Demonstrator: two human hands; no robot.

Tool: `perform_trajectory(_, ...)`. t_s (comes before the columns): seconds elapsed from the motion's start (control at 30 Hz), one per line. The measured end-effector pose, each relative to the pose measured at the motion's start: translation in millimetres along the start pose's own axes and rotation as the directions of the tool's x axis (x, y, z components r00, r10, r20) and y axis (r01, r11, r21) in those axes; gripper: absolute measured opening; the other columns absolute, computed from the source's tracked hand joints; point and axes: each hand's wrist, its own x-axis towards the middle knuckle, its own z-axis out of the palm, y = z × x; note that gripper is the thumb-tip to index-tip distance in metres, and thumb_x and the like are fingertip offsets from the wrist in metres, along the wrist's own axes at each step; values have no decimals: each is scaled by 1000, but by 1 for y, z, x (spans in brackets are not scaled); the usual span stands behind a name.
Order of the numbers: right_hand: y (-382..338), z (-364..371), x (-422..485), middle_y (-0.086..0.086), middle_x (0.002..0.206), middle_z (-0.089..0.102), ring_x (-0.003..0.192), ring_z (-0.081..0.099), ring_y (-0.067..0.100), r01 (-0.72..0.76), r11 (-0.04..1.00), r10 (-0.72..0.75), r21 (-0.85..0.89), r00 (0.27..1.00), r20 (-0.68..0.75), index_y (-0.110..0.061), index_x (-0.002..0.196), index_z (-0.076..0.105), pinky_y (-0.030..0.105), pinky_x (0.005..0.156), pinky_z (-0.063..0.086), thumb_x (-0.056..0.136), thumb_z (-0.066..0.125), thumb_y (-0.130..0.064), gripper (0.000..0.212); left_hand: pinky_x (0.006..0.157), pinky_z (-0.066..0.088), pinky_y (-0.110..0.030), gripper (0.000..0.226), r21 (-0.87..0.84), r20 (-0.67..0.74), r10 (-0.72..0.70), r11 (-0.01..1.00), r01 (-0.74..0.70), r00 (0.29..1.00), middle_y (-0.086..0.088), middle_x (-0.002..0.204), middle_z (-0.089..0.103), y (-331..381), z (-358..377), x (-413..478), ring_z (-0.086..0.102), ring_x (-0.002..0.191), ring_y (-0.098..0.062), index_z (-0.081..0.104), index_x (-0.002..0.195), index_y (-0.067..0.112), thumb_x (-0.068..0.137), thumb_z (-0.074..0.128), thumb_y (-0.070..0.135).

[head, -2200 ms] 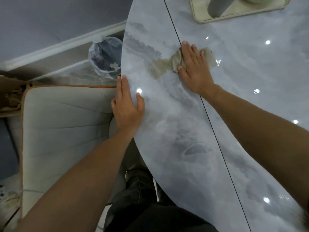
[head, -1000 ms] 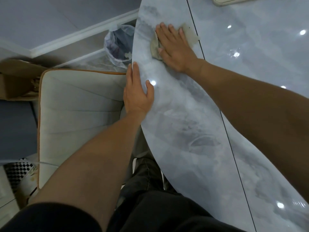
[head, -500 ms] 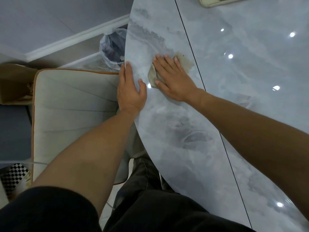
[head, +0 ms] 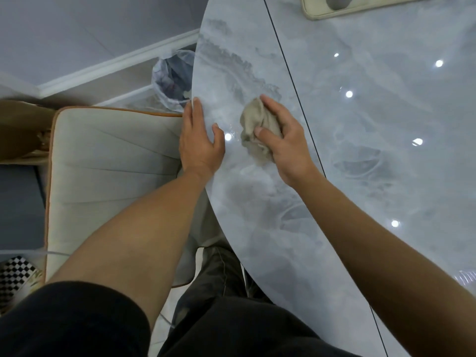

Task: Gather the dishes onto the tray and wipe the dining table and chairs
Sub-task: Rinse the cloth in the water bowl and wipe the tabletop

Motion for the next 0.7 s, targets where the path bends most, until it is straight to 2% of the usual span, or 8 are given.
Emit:
perform_trajectory(0.07,3,-1,-3,4,138,58,126,59,20,3,1000,-2,17,997,-75,-20,141,53,44,109,50,90,66,-2,56,121,35,-40,70,-2,-8,5,1000,-5,1000,-12,170,24,1,0,0,29,155,-27,24,165,14,103,46,36)
perform_trajectory(0.13,17,-10,-4,2,137,57,127,55,19,78,947,-111,-313,990,-88,-18,136,55,47,110,46,87,66,-6,52,121,33,-37,70,-2,-10,8,1000,-8,1000,-12,170,25,1,0,-1,29,155,-26,25,165,12,103,46,36)
perform_trajectory(0.2,35,-21,-9,5,146,51,134,46,25,155,722,-228,-675,974,-19,-20,134,59,45,115,38,87,64,-16,48,121,32,-37,70,-1,-6,10,1000,-10,1000,-12,170,24,2,0,-1,28,156,-26,24,165,12,103,46,36)
perform_trajectory(0.27,49,-31,-14,7,150,46,135,41,31,185,479,-310,-858,950,32,-26,134,63,40,106,33,90,63,-26,44,121,32,-37,69,2,-6,15,1000,-15,1000,-13,170,25,1,-1,-1,28,156,-27,24,165,12,104,46,35)
perform_trajectory(0.43,66,-26,-39,22,138,58,102,55,40,271,256,-446,-928,885,136,-8,137,63,46,84,49,88,62,-5,50,117,27,-26,69,2,-10,21,1000,-21,1000,-14,170,24,1,0,-1,30,154,-27,24,165,12,104,47,35)
perform_trajectory(0.53,74,-18,-66,24,149,50,120,53,43,267,245,-387,-932,908,158,-6,145,56,49,104,46,93,60,-9,53,118,30,-31,69,0,-11,4,1000,-4,1000,-13,170,24,0,0,-1,30,154,-28,24,165,14,104,47,35)
perform_trajectory(0.6,75,-12,-80,21,156,44,138,44,43,267,244,-305,-932,934,188,-11,150,51,54,119,33,96,59,-17,54,120,32,-36,69,-7,-4,-7,1000,7,1000,-13,171,22,-1,0,-1,30,154,-28,24,166,15,104,47,35)
perform_trajectory(0.7,74,-9,-78,18,158,42,144,38,43,313,235,-266,-920,931,248,-16,151,51,57,122,24,100,56,-23,52,122,28,-37,64,-34,-6,-6,999,6,1000,-12,171,22,-1,0,-2,27,155,-27,24,166,15,107,41,36)
